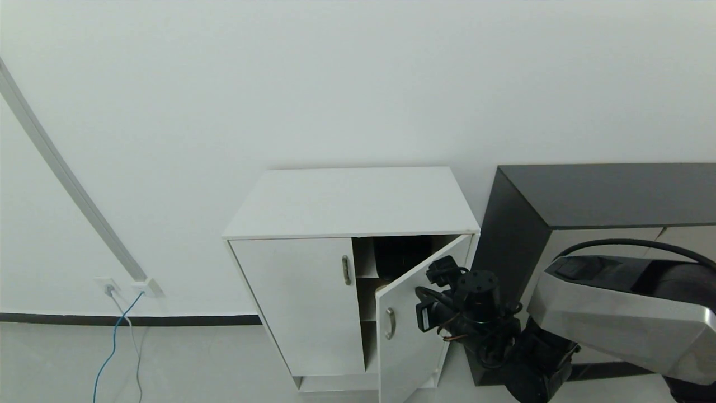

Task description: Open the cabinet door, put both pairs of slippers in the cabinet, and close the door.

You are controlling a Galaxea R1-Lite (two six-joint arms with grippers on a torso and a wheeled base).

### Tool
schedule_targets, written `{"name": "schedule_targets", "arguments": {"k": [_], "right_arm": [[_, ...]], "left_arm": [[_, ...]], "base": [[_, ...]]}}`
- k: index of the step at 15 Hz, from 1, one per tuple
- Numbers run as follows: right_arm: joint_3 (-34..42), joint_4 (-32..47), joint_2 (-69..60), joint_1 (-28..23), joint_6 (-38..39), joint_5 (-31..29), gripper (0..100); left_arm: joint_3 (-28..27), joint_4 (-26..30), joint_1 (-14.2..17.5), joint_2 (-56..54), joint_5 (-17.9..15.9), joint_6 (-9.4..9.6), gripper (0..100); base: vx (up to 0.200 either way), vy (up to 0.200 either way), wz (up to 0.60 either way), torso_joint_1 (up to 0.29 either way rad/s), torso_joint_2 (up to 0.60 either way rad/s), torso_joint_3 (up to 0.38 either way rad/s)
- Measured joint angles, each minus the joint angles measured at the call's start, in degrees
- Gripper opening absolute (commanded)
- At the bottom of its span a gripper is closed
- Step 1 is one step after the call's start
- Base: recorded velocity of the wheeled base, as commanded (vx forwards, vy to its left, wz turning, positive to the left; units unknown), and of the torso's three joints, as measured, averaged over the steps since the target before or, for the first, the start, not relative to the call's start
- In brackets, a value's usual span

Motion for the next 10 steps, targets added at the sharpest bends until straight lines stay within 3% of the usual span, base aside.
{"name": "schedule_targets", "arguments": {"k": [10], "right_arm": [[-10.22,3.58,5.51,-3.91,-0.02,0.00,0]], "left_arm": [[0.00,0.00,-0.05,0.00,0.00,0.00,0]], "base": [[0.000,0.000,0.00,0.000,0.00,0.000]]}}
